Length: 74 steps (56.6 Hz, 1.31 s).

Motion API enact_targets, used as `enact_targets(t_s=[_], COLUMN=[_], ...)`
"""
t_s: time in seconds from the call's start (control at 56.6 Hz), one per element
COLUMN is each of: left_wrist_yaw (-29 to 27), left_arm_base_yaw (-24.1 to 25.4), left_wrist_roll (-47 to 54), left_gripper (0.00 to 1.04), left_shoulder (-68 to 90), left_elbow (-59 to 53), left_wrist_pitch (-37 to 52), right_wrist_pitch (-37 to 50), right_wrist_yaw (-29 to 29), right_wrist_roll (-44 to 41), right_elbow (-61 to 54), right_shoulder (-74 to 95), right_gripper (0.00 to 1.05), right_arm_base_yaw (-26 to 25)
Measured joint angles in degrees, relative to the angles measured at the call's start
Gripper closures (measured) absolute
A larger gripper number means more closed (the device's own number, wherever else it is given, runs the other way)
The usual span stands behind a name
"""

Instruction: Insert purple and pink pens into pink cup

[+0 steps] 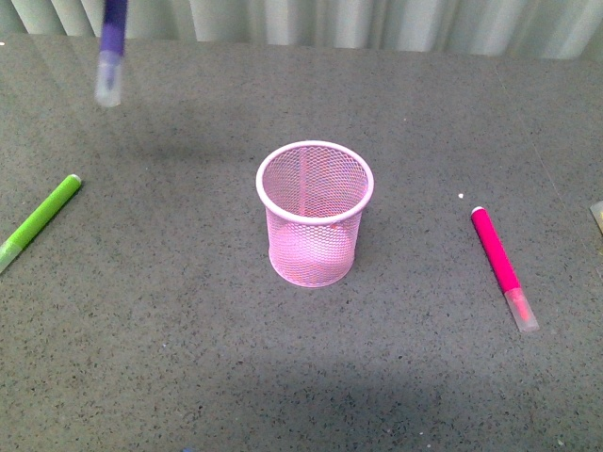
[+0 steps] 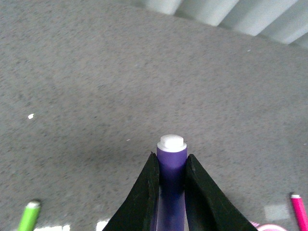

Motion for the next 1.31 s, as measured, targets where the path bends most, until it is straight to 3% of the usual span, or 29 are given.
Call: enact_targets(t_s=[0.424,1.308], left_wrist_yaw=[1.2,-1.0], left_arm_base_yaw=[-13.7,-17.0], left_wrist_roll=[-3.4,-3.2], left_gripper=[0.97,0.97], left_shoulder=[1.6,7.3], left_elbow=[1.2,-6.7], left_wrist_pitch=[5.5,14.2], right_wrist_pitch=[0.0,0.0], right_wrist_yaw=[0.0,0.0], right_wrist_roll=[0.0,0.0], right_elbow=[0.0,0.0], right_shoulder=[0.0,0.0], right_gripper=[0.07,0.07], right_arm_base_yaw=[0.0,0.0])
